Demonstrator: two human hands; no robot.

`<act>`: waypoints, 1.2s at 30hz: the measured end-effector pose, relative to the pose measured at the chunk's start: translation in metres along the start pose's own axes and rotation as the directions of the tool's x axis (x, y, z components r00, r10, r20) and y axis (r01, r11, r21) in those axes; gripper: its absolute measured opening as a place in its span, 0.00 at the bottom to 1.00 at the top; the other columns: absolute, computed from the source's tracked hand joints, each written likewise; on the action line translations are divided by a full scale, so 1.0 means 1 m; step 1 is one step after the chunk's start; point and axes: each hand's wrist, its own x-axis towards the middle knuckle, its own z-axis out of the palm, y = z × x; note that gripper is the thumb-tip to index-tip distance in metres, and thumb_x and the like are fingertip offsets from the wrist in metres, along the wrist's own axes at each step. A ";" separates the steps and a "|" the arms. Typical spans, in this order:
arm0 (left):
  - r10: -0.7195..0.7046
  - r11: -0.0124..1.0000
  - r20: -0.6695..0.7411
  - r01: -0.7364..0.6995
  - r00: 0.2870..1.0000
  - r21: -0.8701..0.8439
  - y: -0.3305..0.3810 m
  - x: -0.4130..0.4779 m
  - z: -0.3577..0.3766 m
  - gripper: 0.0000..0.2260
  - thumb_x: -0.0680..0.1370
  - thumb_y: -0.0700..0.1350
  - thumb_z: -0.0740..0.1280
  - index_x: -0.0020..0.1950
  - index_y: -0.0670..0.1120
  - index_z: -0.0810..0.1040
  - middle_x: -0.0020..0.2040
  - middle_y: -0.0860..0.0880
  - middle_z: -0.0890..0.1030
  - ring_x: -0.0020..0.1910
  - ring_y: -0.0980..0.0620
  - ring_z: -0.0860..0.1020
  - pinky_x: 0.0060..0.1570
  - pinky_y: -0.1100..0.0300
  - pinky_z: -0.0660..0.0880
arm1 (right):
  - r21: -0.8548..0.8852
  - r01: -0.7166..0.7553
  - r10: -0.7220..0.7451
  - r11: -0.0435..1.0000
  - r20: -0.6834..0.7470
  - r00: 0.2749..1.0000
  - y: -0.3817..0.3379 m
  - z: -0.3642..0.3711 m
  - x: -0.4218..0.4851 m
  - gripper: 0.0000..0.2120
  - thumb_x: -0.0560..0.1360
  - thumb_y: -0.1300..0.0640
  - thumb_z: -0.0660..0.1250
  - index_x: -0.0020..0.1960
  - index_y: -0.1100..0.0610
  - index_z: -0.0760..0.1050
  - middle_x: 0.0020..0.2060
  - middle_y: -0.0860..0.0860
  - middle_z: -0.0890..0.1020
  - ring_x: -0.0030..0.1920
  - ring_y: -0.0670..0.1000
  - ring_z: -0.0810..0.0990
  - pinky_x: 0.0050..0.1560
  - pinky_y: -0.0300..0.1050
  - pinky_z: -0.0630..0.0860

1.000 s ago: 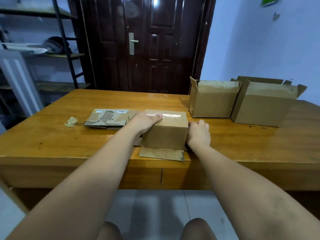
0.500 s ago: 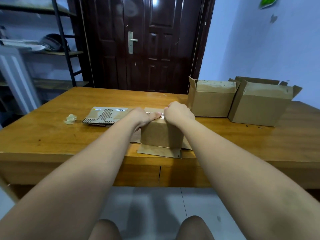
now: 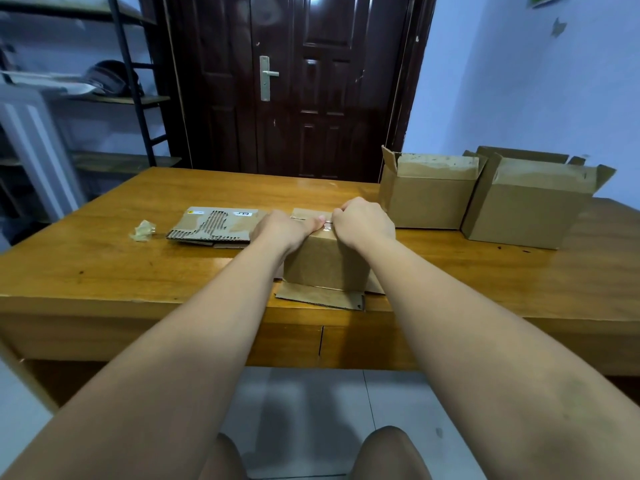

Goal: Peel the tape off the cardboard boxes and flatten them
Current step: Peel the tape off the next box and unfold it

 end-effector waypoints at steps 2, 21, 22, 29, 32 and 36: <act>-0.013 0.994 0.017 0.014 1.000 -0.108 -0.002 0.002 0.001 0.36 0.70 0.63 0.71 0.67 0.39 0.72 0.62 0.41 0.76 0.59 0.41 0.74 0.58 0.50 0.73 | -0.001 0.003 -0.003 1.000 -0.003 1.000 0.000 0.000 0.000 0.16 0.79 0.50 0.55 0.51 0.55 0.80 0.45 0.53 0.82 0.45 0.55 0.79 0.47 0.50 0.79; -0.168 0.863 0.250 0.265 0.954 -0.430 -0.006 -0.004 -0.002 0.24 0.69 0.55 0.75 0.59 0.43 0.75 0.51 0.44 0.81 0.43 0.47 0.80 0.30 0.57 0.73 | -0.009 -0.007 0.007 1.000 -0.010 1.000 -0.001 0.005 0.004 0.18 0.79 0.47 0.55 0.54 0.55 0.80 0.48 0.54 0.82 0.49 0.57 0.80 0.51 0.54 0.79; -0.157 0.863 0.241 0.252 0.958 -0.438 -0.006 -0.004 -0.002 0.26 0.69 0.57 0.75 0.59 0.43 0.75 0.51 0.44 0.81 0.43 0.47 0.80 0.31 0.57 0.73 | -0.008 -0.009 0.009 1.000 -0.013 1.000 0.000 0.006 0.004 0.19 0.79 0.47 0.55 0.54 0.55 0.80 0.49 0.55 0.82 0.49 0.57 0.80 0.51 0.54 0.79; -0.121 0.904 0.081 0.143 0.989 -0.403 -0.033 0.049 0.023 0.51 0.42 0.70 0.74 0.61 0.46 0.75 0.58 0.44 0.77 0.52 0.42 0.79 0.52 0.46 0.78 | -0.007 -0.017 0.017 1.000 -0.022 1.000 -0.001 0.005 0.004 0.18 0.79 0.46 0.55 0.54 0.54 0.80 0.49 0.54 0.83 0.49 0.57 0.80 0.51 0.54 0.79; -0.090 0.915 0.105 0.124 0.990 -0.385 -0.017 0.020 0.010 0.47 0.50 0.70 0.73 0.63 0.46 0.73 0.59 0.44 0.78 0.55 0.42 0.78 0.54 0.46 0.78 | -0.008 -0.017 0.017 1.000 -0.020 1.000 -0.001 0.006 0.003 0.18 0.79 0.47 0.55 0.53 0.54 0.80 0.47 0.54 0.83 0.47 0.56 0.80 0.50 0.53 0.80; -0.068 0.925 0.143 0.116 0.987 -0.363 -0.013 0.014 0.005 0.36 0.64 0.63 0.73 0.65 0.44 0.73 0.60 0.43 0.77 0.56 0.44 0.77 0.55 0.49 0.77 | -0.008 -0.015 0.015 1.000 -0.025 1.000 -0.001 0.005 0.002 0.18 0.79 0.47 0.55 0.54 0.54 0.80 0.48 0.54 0.83 0.47 0.56 0.80 0.50 0.53 0.80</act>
